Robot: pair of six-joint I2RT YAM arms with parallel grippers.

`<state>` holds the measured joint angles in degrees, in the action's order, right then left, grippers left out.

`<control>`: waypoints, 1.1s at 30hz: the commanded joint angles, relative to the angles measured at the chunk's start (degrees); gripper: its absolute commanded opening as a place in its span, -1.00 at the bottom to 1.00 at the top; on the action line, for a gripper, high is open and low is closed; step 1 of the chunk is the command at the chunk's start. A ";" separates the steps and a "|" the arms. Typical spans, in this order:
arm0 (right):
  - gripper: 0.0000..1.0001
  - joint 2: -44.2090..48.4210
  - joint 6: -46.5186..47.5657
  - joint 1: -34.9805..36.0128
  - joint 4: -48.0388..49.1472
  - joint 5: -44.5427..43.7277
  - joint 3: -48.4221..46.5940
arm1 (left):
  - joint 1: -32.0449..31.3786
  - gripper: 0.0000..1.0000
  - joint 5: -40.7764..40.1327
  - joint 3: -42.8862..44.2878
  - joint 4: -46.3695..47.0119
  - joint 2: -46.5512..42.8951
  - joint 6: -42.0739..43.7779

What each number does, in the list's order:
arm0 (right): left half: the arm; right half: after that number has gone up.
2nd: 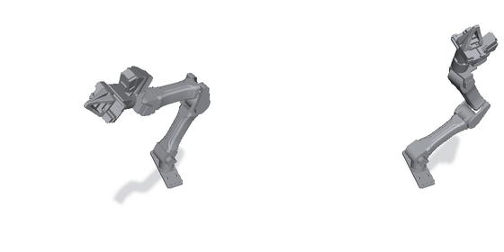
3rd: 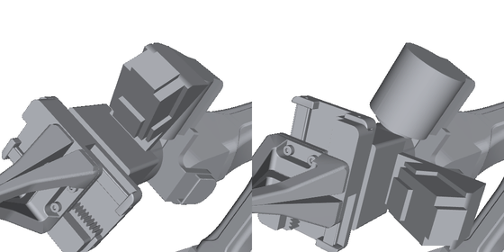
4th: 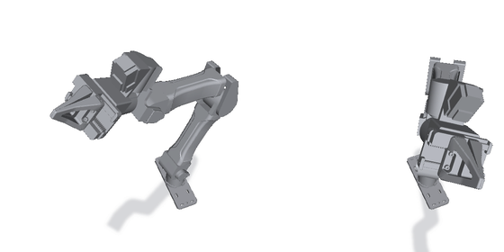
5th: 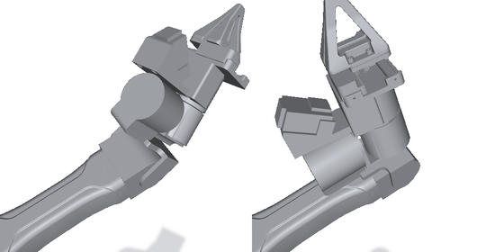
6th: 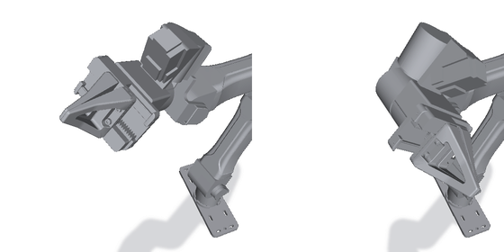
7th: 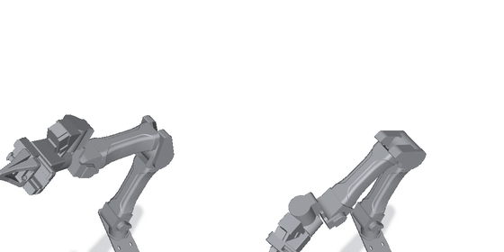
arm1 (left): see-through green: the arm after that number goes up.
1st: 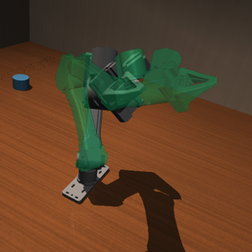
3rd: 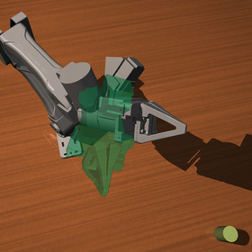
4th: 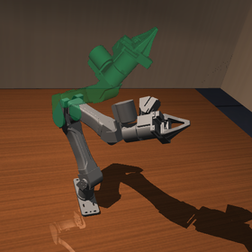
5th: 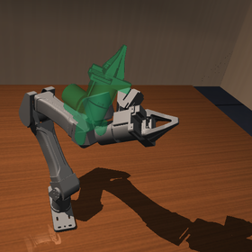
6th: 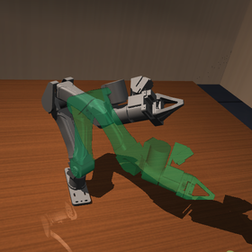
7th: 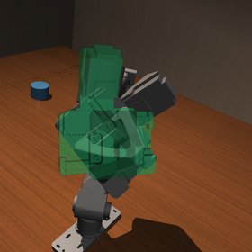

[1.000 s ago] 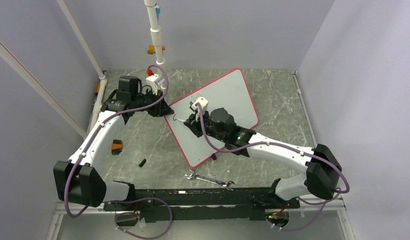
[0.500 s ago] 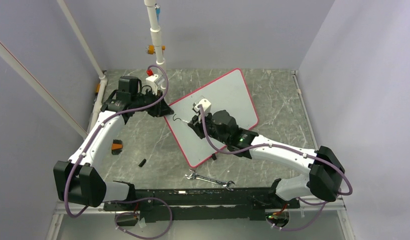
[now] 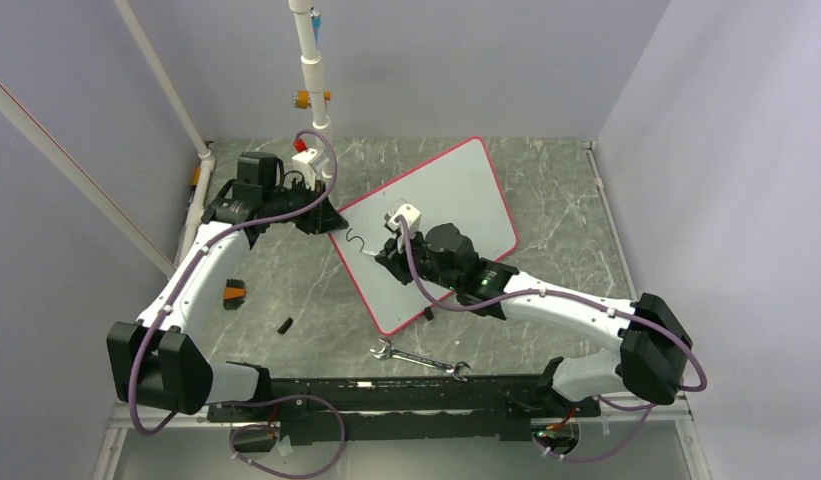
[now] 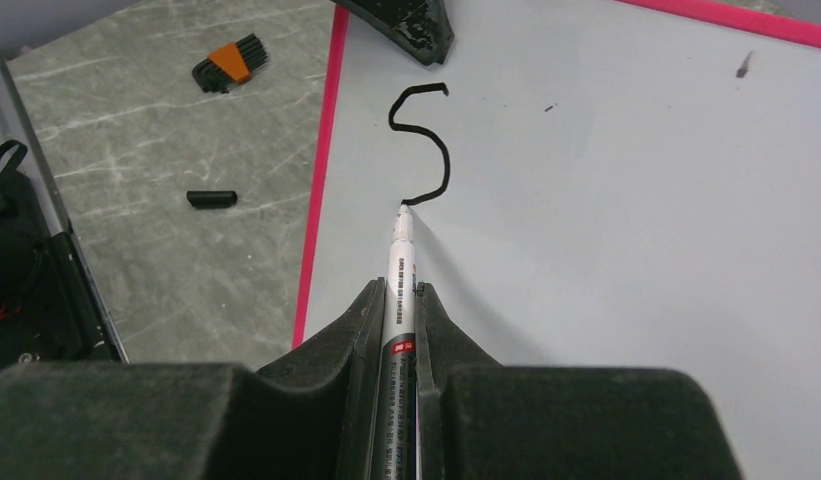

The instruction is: Write a sentence on the whiteboard

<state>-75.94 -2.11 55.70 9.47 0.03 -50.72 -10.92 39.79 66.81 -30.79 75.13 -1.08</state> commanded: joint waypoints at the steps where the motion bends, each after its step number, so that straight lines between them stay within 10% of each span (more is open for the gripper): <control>1: -1.00 -1.16 -0.08 0.40 -0.69 2.43 -0.83 | -0.11 -1.00 -7.87 0.02 1.12 -1.30 6.44; 33: -1.00 9.49 0.17 0.81 -2.18 0.06 -1.68 | -0.67 -1.00 -8.57 -0.98 1.21 -2.91 6.89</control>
<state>-66.48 -1.89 57.04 6.61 1.96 -54.26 -11.49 39.64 66.57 -30.74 74.17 -0.84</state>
